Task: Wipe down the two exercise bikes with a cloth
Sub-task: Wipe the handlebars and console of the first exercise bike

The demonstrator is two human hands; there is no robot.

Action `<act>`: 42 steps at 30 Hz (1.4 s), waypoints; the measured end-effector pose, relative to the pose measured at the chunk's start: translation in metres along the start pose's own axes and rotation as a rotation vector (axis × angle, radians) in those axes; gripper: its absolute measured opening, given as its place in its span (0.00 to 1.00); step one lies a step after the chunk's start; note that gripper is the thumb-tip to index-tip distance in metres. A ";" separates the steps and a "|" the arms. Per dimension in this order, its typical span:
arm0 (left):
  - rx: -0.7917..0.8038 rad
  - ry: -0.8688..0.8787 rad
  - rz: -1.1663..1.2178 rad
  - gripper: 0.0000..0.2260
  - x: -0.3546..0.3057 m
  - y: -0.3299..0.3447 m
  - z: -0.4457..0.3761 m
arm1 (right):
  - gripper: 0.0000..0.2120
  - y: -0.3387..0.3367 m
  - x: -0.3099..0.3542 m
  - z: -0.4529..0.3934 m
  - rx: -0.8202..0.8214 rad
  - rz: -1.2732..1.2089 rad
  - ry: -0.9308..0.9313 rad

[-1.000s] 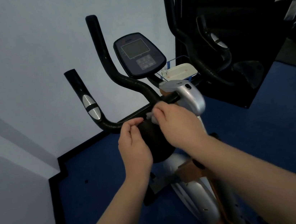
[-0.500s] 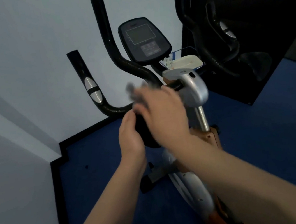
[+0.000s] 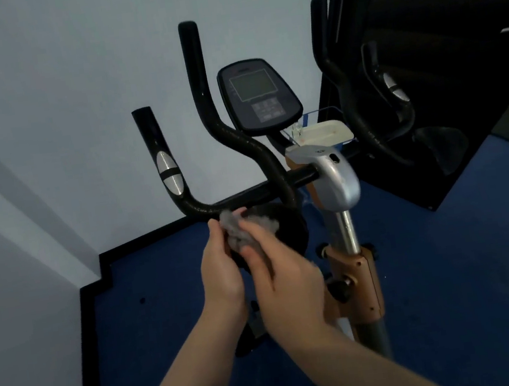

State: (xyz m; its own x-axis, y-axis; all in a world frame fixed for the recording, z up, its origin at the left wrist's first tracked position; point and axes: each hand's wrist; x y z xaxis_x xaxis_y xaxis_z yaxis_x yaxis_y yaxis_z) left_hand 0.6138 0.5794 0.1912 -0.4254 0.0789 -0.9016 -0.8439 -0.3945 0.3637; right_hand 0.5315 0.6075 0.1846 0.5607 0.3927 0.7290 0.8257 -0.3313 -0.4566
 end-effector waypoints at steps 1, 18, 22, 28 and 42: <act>-0.010 0.040 -0.048 0.22 -0.002 0.000 -0.002 | 0.16 -0.009 -0.004 0.005 0.044 -0.024 0.016; 0.141 0.496 -0.874 0.06 -0.039 0.029 -0.062 | 0.17 -0.010 -0.076 -0.115 0.056 0.050 -0.095; 0.237 0.557 -1.082 0.11 -0.039 0.021 -0.064 | 0.12 -0.028 -0.077 -0.125 0.145 -0.138 -0.033; 0.353 0.602 -1.299 0.22 -0.042 0.019 -0.064 | 0.07 -0.003 -0.077 -0.119 -0.011 -0.093 0.032; 0.355 0.576 -1.240 0.23 -0.030 0.017 -0.073 | 0.06 -0.012 -0.092 -0.083 -0.038 -0.158 0.054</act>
State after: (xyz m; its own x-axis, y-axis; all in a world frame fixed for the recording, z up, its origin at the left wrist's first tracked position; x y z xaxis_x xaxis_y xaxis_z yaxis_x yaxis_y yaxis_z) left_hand 0.6360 0.5036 0.2075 0.7616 -0.2141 -0.6117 -0.6390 -0.0908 -0.7638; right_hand 0.4653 0.5038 0.1656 0.4190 0.3965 0.8168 0.8998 -0.3017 -0.3151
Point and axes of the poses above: each hand's wrist, its own z-axis away from the middle knuckle, its own y-axis out of the palm, x = y × z, and after that the axes turned 5 degrees about -x, right-handed
